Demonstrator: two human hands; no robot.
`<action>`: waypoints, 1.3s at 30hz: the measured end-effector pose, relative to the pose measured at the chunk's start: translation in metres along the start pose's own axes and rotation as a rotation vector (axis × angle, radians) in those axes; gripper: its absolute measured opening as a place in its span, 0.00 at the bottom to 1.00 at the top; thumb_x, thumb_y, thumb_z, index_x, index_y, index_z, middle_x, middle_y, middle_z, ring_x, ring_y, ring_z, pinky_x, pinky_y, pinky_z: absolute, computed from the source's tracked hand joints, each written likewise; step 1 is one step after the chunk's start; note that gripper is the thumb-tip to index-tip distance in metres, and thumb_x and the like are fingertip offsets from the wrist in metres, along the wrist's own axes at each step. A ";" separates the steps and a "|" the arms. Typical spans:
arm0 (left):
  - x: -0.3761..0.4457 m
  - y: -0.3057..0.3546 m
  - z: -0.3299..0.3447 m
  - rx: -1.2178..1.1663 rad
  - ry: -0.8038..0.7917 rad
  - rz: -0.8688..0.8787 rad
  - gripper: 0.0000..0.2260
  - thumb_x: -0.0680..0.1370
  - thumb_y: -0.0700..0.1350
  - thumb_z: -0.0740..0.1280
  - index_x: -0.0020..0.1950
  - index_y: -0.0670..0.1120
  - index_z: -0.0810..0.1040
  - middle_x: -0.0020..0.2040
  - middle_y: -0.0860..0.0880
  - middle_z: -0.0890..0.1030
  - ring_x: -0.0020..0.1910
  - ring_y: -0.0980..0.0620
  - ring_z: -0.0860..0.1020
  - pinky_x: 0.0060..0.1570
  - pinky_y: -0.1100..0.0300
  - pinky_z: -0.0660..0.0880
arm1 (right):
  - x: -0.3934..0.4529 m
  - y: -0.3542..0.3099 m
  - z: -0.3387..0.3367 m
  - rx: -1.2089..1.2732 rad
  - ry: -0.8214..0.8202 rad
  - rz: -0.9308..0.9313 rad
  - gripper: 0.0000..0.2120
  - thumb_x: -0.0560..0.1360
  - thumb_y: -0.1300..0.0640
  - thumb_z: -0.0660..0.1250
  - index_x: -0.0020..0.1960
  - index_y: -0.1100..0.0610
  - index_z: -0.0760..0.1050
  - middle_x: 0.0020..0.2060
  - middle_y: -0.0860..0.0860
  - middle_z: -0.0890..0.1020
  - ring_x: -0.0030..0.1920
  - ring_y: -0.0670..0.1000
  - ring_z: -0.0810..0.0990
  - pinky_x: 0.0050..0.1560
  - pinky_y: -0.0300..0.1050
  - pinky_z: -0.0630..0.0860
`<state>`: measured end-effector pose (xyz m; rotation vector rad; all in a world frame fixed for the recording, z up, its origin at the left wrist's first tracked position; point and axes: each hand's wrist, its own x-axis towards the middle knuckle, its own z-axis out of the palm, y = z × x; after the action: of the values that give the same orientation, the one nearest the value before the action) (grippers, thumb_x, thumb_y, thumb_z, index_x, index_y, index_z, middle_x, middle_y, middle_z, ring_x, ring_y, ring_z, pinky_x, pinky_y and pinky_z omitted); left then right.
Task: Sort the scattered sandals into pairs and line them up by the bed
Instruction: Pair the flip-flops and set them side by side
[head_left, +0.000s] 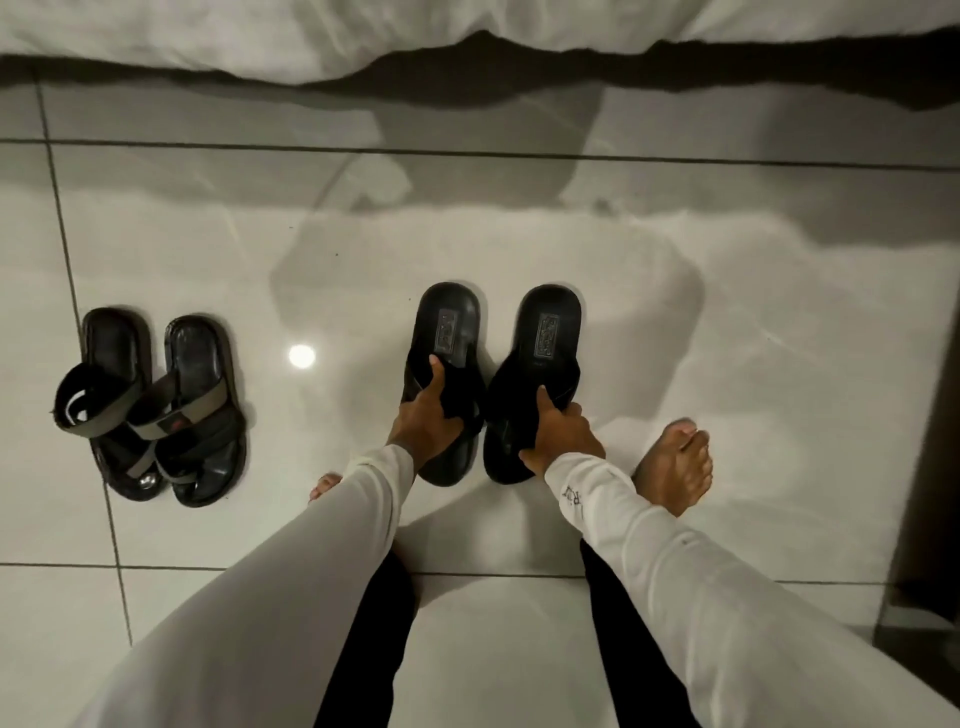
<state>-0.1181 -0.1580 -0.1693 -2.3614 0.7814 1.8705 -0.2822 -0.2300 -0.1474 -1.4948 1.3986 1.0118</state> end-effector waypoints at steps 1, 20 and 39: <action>0.003 0.011 0.001 0.002 0.004 0.000 0.43 0.79 0.44 0.67 0.80 0.53 0.37 0.71 0.36 0.71 0.64 0.31 0.75 0.65 0.44 0.71 | 0.003 0.006 -0.011 -0.013 0.001 -0.007 0.46 0.73 0.53 0.73 0.82 0.46 0.48 0.71 0.60 0.66 0.71 0.63 0.70 0.67 0.57 0.74; 0.054 0.156 0.026 -0.045 0.061 0.058 0.41 0.78 0.45 0.67 0.80 0.53 0.40 0.72 0.36 0.70 0.66 0.31 0.73 0.66 0.43 0.73 | 0.045 0.082 -0.156 -0.027 0.129 -0.032 0.48 0.70 0.53 0.76 0.81 0.48 0.51 0.70 0.61 0.66 0.70 0.65 0.69 0.68 0.58 0.73; -0.104 -0.039 -0.024 0.109 0.188 0.192 0.38 0.79 0.50 0.65 0.81 0.55 0.42 0.71 0.39 0.72 0.64 0.39 0.75 0.59 0.47 0.74 | -0.068 -0.037 -0.047 -0.466 0.129 -0.113 0.46 0.71 0.49 0.74 0.81 0.48 0.52 0.80 0.59 0.52 0.80 0.61 0.56 0.74 0.57 0.65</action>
<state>-0.0966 -0.0941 -0.0781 -2.4975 1.1337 1.6333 -0.2480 -0.2509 -0.0658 -1.9835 1.1972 1.2445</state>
